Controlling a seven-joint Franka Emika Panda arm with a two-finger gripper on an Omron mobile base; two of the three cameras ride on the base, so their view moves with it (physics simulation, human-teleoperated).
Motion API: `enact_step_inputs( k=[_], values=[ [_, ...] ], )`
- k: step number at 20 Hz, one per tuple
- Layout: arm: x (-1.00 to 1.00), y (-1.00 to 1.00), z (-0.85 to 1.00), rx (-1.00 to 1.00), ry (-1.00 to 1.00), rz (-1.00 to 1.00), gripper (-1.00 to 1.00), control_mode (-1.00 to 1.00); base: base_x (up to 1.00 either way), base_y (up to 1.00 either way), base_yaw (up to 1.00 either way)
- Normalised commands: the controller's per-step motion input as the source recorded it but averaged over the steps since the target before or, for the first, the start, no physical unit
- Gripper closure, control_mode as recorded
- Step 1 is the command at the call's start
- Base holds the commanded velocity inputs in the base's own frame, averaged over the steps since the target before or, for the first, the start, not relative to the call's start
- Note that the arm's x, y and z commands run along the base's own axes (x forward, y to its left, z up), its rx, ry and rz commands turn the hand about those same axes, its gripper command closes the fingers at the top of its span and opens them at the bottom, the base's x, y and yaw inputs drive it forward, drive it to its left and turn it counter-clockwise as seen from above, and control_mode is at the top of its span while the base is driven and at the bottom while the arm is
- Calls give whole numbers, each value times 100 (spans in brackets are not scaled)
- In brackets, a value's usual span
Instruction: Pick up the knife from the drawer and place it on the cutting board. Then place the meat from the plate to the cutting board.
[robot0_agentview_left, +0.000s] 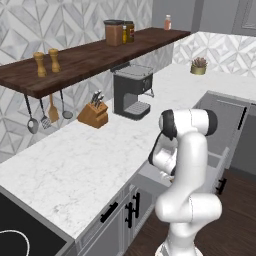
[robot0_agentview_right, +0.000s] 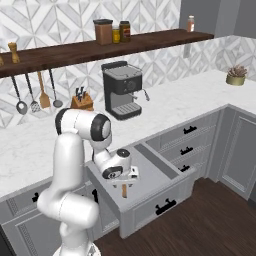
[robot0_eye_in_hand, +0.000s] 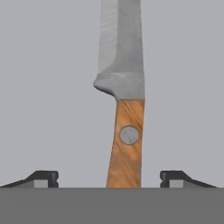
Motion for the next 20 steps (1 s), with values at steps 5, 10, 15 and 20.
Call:
enact_step_inputs(
  k=[5,10,15,20],
  values=[
    [-32,6,-61,0,0,0,100,-100,0,0,0],
    [-78,23,-75,0,-8,0,100,-100,0,0,0],
    [-80,4,-67,0,-8,0,100,-100,0,0,0],
    [-60,-25,-28,-2,0,0,100,-100,0,0,0]
  ],
)
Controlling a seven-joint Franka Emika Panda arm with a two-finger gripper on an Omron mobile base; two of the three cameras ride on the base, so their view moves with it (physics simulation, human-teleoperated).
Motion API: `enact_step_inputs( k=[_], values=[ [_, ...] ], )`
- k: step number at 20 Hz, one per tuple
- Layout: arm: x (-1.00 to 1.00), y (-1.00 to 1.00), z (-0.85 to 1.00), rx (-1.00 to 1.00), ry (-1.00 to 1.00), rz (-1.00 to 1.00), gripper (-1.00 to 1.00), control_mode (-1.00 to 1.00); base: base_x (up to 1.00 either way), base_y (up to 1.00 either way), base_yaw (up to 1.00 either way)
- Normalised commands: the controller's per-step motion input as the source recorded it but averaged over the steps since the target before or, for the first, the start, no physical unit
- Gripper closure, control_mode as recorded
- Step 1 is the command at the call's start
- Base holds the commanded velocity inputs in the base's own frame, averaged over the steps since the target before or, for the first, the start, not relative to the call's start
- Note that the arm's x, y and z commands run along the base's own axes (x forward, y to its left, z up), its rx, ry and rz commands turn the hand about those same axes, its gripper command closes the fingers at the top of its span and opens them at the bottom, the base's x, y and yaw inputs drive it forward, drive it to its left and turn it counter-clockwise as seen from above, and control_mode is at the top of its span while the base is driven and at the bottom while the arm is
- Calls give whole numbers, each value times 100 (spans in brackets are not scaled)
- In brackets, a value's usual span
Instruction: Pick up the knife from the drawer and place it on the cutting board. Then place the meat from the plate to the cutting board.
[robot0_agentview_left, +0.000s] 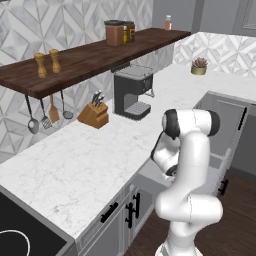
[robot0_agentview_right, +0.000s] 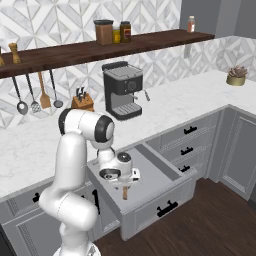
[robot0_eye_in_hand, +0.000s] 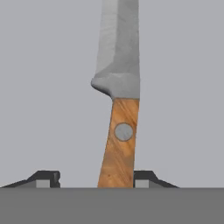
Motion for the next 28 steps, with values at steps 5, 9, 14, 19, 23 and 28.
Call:
enact_step_inputs(
  k=[5,9,14,19,23,28],
  values=[
    [-21,-55,-1,-1,0,0,100,-100,0,0,0],
    [-16,-68,0,0,0,0,100,-100,0,0,0],
    [-31,-74,20,0,-1,0,100,-100,0,0,0],
    [-31,-88,60,0,0,10,100,-100,0,0,0],
    [-15,-70,96,0,0,14,100,-100,0,0,0],
    [0,-15,100,0,3,11,100,-100,0,0,0]
  ],
)
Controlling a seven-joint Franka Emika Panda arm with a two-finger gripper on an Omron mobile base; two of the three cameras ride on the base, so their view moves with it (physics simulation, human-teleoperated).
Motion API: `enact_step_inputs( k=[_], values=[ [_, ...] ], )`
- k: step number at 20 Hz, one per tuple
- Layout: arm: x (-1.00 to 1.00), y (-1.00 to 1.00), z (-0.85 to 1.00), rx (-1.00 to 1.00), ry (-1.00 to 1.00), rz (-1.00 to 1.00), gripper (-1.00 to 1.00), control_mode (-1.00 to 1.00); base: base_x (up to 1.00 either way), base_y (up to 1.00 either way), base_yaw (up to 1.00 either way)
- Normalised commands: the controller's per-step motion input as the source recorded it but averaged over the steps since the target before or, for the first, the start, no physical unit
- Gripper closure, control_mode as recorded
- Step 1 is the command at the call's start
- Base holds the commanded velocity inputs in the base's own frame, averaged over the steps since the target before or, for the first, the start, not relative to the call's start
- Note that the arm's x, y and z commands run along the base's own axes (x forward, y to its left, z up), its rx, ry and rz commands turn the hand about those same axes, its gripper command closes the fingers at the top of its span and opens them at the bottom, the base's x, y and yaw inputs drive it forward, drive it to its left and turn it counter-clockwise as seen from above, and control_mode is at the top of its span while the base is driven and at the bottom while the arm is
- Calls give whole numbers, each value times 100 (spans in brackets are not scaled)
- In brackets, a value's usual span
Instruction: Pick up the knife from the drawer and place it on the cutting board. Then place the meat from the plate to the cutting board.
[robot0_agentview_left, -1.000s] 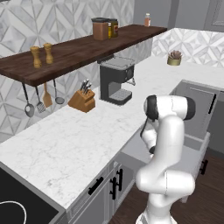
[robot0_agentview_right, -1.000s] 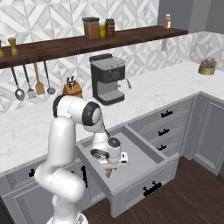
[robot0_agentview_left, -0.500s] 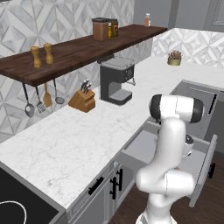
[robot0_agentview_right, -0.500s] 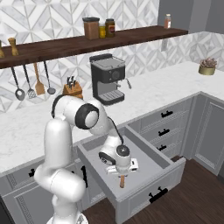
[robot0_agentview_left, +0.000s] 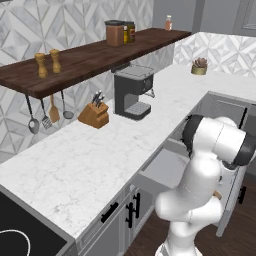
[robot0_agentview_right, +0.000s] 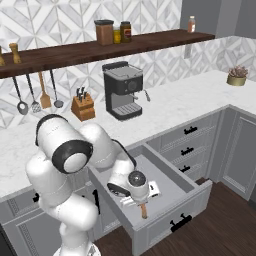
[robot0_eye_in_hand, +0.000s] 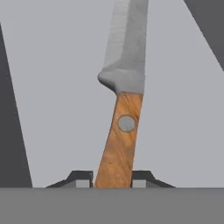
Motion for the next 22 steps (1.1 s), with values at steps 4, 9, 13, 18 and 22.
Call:
enact_step_inputs(
  k=[4,9,13,18,22],
  values=[
    [6,-15,100,0,7,10,100,-100,0,0,0],
    [17,-15,100,2,12,0,100,-100,0,0,0],
    [4,-1,100,10,7,-1,100,-100,0,0,0],
    [0,0,100,19,1,-3,100,-100,0,0,0],
    [0,0,100,26,0,-4,100,-100,0,0,0]
  ],
)
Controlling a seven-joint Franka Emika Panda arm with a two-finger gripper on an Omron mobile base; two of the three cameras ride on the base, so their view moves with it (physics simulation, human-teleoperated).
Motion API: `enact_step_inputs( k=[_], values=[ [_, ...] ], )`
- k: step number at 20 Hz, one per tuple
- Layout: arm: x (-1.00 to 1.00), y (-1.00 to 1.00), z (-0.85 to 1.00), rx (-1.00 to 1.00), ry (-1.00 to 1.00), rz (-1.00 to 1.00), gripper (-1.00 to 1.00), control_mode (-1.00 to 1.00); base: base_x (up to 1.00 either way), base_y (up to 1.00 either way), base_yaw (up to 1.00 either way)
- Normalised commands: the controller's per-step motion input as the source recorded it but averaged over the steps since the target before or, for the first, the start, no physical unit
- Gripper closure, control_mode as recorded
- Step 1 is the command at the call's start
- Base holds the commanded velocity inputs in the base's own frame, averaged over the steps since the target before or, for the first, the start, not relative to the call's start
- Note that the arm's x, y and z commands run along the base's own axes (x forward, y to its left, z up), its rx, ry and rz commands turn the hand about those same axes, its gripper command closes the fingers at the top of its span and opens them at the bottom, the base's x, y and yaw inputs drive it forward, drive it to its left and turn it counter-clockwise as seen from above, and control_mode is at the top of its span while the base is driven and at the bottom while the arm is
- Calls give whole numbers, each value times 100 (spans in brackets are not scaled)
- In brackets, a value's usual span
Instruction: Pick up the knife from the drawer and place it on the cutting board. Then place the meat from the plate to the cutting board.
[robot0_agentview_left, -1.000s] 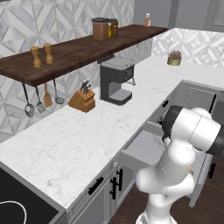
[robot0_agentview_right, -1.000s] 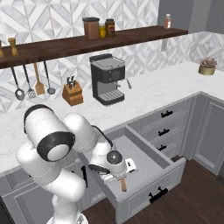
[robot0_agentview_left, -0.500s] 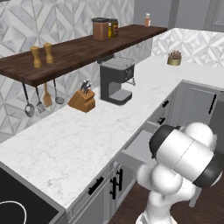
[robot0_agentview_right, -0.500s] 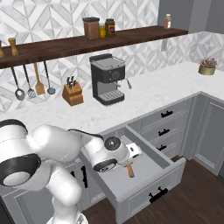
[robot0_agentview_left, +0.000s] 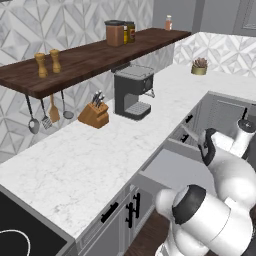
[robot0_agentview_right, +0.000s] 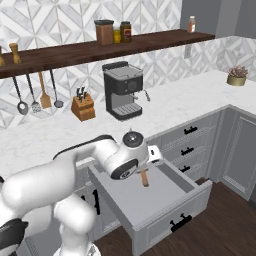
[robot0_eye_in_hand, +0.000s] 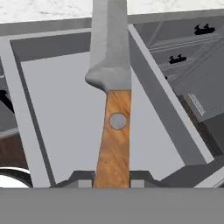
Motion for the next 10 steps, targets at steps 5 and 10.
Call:
enact_step_inputs(
  k=[5,10],
  values=[
    [0,1,100,31,2,-1,100,-100,0,0,0],
    [0,52,100,17,9,0,100,-100,0,0,0]
  ],
)
